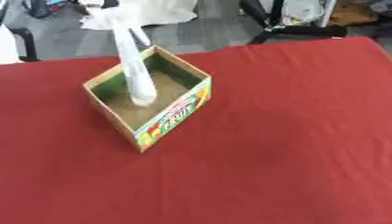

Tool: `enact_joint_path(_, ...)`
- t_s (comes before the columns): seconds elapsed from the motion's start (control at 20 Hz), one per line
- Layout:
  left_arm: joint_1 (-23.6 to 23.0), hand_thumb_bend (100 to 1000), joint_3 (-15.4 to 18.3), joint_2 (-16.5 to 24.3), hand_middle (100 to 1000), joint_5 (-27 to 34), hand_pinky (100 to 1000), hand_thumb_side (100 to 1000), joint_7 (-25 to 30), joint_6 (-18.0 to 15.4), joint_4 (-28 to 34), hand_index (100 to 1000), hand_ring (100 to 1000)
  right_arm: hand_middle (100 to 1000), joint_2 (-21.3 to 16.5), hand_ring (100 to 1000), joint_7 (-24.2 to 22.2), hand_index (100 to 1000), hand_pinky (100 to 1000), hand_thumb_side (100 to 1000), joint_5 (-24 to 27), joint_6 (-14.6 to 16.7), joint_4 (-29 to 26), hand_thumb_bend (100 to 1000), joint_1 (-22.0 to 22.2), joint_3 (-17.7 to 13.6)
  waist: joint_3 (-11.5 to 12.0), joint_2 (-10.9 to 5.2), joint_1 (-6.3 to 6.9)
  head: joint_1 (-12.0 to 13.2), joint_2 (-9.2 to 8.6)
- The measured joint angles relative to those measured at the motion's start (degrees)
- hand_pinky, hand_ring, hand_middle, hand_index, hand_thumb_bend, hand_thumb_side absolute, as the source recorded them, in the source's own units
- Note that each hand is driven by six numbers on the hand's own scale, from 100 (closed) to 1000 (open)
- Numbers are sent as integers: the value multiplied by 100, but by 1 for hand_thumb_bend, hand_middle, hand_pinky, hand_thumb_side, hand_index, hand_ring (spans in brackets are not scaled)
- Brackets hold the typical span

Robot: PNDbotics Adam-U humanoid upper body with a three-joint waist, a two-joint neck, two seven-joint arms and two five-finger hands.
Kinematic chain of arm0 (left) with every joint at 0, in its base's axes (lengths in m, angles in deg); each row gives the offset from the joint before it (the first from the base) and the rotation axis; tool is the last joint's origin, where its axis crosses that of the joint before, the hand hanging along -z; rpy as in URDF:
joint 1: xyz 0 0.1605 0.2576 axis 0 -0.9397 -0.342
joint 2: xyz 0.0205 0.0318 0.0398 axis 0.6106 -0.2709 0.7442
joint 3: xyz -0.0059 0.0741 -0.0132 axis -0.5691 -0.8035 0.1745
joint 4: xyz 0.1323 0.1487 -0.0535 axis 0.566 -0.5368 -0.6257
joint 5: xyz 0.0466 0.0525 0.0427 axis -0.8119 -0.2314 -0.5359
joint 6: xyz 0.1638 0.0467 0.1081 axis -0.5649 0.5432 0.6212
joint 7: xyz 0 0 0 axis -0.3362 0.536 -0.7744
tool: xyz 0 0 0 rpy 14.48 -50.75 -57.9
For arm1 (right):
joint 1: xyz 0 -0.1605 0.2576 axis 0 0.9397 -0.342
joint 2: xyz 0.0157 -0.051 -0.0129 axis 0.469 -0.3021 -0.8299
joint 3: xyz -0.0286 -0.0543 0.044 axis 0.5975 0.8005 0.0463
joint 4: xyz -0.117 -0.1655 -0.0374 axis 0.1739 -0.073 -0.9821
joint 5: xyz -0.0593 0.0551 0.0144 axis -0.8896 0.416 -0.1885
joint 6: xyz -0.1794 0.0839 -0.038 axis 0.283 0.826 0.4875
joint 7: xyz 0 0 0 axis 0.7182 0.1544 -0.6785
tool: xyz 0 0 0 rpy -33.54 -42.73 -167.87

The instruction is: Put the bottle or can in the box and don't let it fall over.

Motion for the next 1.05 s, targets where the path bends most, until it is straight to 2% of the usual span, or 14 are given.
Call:
enact_joint_path(0.2, -54, 630, 2, -8, 732, -66, 861, 450, -102, -76, -30, 815, 761, 676, 1, 710, 1, 803, 800, 416, 1, 2, 0, 517, 0, 0, -2, 5, -5, -29, -4)
enact_joint_path(0.35, -86, 548, 18, -8, 727, -36, 850, 451, -262, -73, -23, 806, 752, 676, 1, 710, 2, 803, 800, 417, 1, 2, 0, 517, 0, 0, 2, 4, -6, -47, -5)
enact_joint_path(0.45, -96, 415, 60, 1, 741, 22, 845, 440, -427, -22, 20, 787, 756, 675, 1, 710, 3, 803, 799, 417, 2, 3, 0, 518, 2, 0, 14, 1, -11, -54, -5)
enact_joint_path(0.55, -143, 298, 114, 59, 762, 56, 848, 385, -681, 81, 113, 778, 765, 676, 1, 710, 5, 803, 799, 417, 2, 5, 0, 520, 9, 0, 36, -17, -23, -69, 0)
enact_joint_path(0.65, -235, 215, 176, 192, 778, 55, 854, 343, -1065, 234, 275, 782, 779, 676, 1, 710, 7, 803, 799, 418, 2, 7, 1, 520, 30, -3, 88, -58, -41, -80, 4)
enact_joint_path(0.7, -308, 101, 205, 289, 782, 55, 854, 308, -1277, 317, 393, 786, 781, 676, 1, 711, 10, 803, 799, 418, 2, 10, 1, 521, 55, -5, 107, -72, -54, -94, 5)
enact_joint_path(0.85, -660, 100, 316, 624, 782, 159, 837, 351, -1934, 561, 814, 795, 773, 677, 0, 711, 26, 803, 799, 418, 2, 24, 2, 523, 110, -23, 192, -103, -104, -166, 17)
enact_joint_path(1.0, -1229, 100, 512, 1047, 782, 615, 821, 357, -2679, 813, 1355, 792, 766, 677, -1, 711, 39, 803, 799, 417, 3, 36, 1, 526, 137, -54, 278, -159, -159, -257, 53)
enact_joint_path(1.05, -1457, 100, 590, 1192, 783, 818, 805, 414, -2950, 885, 1546, 796, 758, 677, -1, 711, 46, 803, 799, 417, 3, 42, 1, 527, 157, -58, 301, -176, -173, -282, 55)
